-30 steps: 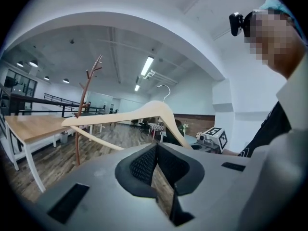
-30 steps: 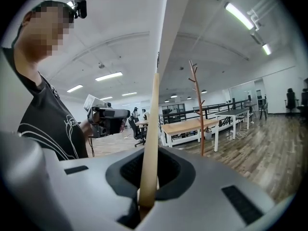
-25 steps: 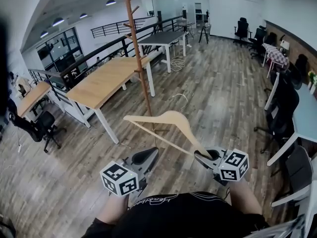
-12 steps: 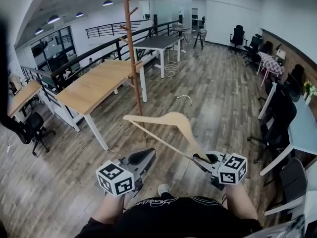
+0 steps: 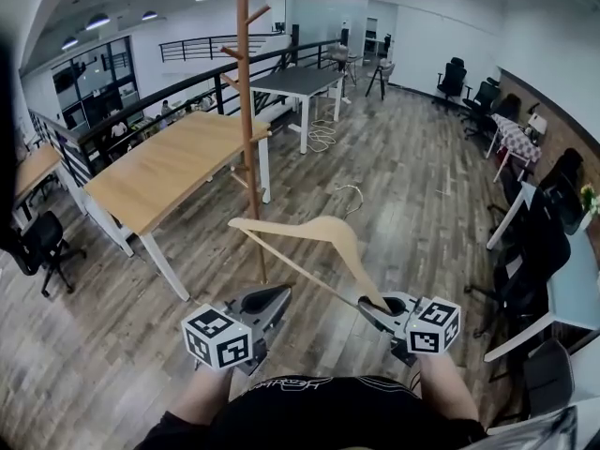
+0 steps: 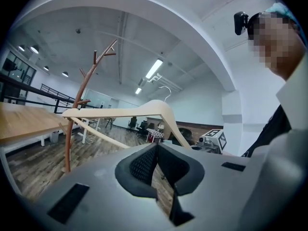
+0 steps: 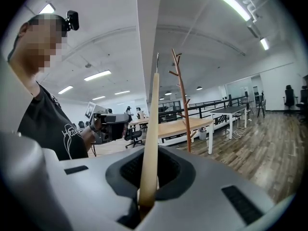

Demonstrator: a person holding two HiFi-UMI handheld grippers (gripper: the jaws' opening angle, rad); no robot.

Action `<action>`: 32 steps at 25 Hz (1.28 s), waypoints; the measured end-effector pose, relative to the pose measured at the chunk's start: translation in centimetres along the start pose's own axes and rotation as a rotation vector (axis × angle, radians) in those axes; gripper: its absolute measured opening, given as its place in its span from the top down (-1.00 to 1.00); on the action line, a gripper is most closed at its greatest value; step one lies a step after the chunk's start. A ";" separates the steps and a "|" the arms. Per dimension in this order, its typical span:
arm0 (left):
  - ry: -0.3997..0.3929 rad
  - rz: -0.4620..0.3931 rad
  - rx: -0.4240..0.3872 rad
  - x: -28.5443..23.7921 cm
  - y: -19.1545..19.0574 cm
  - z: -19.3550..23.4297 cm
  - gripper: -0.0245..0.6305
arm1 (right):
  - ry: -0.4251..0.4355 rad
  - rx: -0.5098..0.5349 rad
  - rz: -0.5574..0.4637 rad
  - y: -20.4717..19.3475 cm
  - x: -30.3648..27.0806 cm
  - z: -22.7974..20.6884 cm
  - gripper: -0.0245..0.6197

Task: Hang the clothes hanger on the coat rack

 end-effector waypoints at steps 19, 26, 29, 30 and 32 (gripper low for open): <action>0.158 -0.030 -0.102 -6.1 2.6 19.5 0.90 | 0.157 0.058 0.011 5.9 -21.1 -14.3 0.80; 0.222 -0.054 -0.160 -7.4 4.1 21.4 0.90 | 0.186 0.077 -0.021 8.3 -24.5 -17.7 0.80; 0.259 -0.073 -0.184 -8.4 5.2 22.2 0.90 | 0.218 0.086 -0.035 9.7 -26.1 -19.3 0.80; 0.271 -0.077 -0.189 -8.6 5.7 22.4 0.90 | 0.230 0.086 -0.039 10.1 -26.7 -19.7 0.80; 0.294 -0.087 -0.195 -9.0 6.5 22.6 0.90 | 0.254 0.089 -0.045 11.1 -27.6 -20.5 0.80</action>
Point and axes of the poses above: the fingertips, and each gripper's own axes: x backward along the fingers, z to its left, y out of its top, the point moved 4 cm from there along x, backward along the fingers, and after that the axes turned 15 degrees about -z, right-handed, at the moved point
